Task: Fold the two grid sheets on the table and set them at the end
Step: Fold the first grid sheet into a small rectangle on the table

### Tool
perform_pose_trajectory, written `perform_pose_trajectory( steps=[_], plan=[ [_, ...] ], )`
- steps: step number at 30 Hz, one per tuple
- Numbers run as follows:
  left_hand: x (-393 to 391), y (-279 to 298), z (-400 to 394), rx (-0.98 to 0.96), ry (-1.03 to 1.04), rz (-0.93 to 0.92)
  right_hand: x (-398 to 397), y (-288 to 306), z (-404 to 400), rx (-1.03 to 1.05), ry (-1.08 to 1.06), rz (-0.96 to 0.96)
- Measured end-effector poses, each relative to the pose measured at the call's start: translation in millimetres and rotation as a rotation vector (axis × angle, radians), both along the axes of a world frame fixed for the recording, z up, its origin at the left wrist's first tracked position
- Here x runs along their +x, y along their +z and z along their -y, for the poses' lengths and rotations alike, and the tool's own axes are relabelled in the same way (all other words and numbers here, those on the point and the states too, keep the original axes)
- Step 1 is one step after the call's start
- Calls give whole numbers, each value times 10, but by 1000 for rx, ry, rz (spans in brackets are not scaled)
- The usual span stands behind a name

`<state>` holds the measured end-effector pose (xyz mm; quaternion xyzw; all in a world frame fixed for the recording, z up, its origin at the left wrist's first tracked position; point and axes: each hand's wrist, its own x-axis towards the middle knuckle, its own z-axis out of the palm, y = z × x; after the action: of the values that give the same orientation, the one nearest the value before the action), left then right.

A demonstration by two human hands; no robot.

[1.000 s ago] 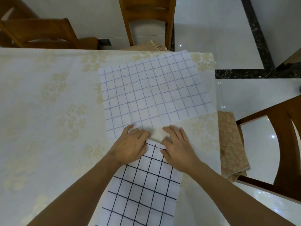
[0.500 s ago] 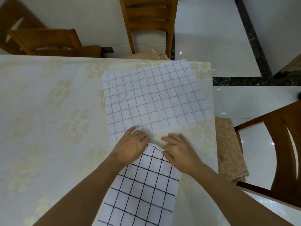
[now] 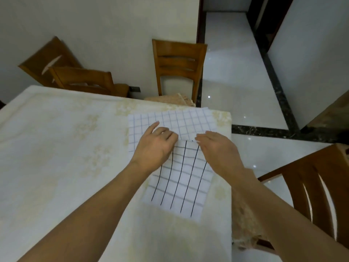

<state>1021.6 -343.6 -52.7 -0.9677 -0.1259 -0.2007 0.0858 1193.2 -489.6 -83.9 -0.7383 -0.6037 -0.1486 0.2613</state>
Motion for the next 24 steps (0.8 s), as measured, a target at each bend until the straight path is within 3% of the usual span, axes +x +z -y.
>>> perform_pose_trajectory(
  steps=[4, 8, 17, 24],
  plan=[
    [-150, 507, 209, 49, 32, 115, -127, 633, 196, 115, 9, 118],
    [-450, 582, 488, 32, 14, 175, -387, 774, 500, 129, -6, 154],
    [-1084, -249, 1183, -117, -45, 158, -1098, 154, 1298, -16, -26, 146],
    [-1648, -934, 1860, -305, -23, -109, -1701, -720, 1992, -206, 9, -107]
  ],
)
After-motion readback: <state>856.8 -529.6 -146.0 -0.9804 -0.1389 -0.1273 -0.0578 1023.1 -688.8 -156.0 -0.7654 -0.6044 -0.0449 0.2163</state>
